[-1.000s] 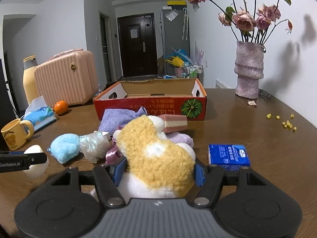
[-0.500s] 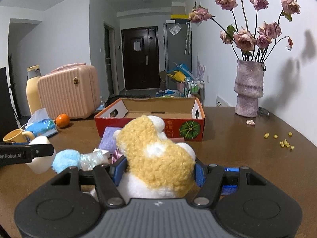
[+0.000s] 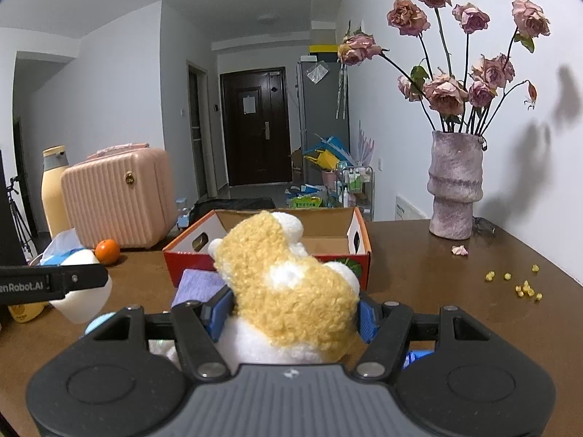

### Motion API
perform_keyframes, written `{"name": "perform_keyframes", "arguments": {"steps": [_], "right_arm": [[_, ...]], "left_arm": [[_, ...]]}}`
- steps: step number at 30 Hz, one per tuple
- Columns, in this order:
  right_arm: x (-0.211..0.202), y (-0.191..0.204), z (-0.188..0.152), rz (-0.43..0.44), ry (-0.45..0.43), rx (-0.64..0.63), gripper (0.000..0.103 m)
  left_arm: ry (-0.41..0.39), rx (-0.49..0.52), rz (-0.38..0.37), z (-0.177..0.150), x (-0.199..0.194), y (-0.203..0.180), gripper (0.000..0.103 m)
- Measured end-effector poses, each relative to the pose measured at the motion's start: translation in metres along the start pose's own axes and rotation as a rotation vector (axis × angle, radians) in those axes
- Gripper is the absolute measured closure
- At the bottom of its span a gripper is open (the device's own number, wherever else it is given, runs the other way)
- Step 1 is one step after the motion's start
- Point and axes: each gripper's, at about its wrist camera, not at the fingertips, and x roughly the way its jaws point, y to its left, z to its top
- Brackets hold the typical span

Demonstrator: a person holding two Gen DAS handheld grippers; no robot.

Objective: Organize soft objects
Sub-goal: 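Carry the sheep and sponge over the cardboard box with both tools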

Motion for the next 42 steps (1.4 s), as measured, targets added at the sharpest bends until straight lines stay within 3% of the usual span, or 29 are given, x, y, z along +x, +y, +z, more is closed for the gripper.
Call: {"name": "perform_keyframes", "arguments": {"steps": [13, 31, 42], "right_arm": [[0.031, -0.002, 0.024, -0.004, -0.06, 0.001, 0.038], [0.084, -0.005, 0.057, -0.013, -0.099, -0.012, 0.038], [0.127, -0.014, 0.071, -0.022, -0.07, -0.001, 0.038]], "left_arm": [[-0.061, -0.018, 0.023, 0.025, 0.028, -0.011, 0.045], [-0.068, -0.042, 0.059, 0.05, 0.083, -0.007, 0.045], [-0.09, -0.043, 0.078, 0.07, 0.116, -0.005, 0.045]]}}
